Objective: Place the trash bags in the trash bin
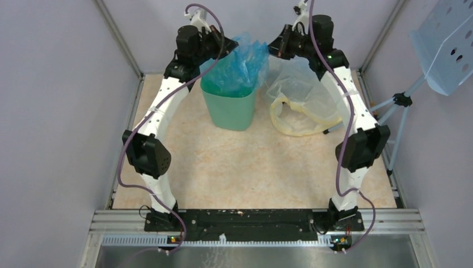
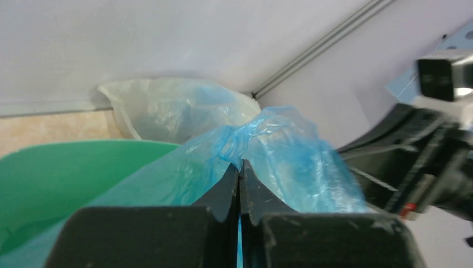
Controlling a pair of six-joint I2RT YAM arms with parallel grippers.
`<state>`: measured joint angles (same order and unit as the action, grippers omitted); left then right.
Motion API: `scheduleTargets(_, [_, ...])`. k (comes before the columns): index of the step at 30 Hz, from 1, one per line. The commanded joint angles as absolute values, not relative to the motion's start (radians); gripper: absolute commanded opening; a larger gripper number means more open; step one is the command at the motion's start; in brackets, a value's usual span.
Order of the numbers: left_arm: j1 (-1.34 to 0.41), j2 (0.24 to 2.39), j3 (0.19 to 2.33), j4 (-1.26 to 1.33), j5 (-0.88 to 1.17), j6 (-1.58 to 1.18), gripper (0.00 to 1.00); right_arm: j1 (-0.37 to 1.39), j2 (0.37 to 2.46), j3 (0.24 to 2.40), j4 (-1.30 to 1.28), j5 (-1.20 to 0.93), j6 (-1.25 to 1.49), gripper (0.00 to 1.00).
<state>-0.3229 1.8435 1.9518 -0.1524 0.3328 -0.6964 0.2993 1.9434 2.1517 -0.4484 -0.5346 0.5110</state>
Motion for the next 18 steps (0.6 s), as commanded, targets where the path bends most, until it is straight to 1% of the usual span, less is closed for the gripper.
scheduleTargets(1, [-0.340,1.877,1.956,-0.127,0.375,-0.709,0.00,0.294,1.818,2.098,-0.420,-0.531,0.478,0.00])
scheduleTargets(6, [-0.340,1.843,1.764,-0.038,0.340,-0.708,0.00,0.342,1.791,2.035,-0.436,-0.534,0.447,0.00])
scheduleTargets(11, [-0.340,1.860,1.732,-0.061,0.330,-0.670,0.00,0.420,1.811,2.055,-0.516,-0.456,0.391,0.00])
scheduleTargets(15, [-0.340,1.856,1.695,-0.086,0.270,-0.624,0.00,0.475,1.858,2.126,-0.638,-0.371,0.339,0.00])
scheduleTargets(18, [-0.340,1.856,1.644,-0.061,0.264,-0.621,0.00,0.524,1.918,2.223,-0.737,-0.255,0.283,0.00])
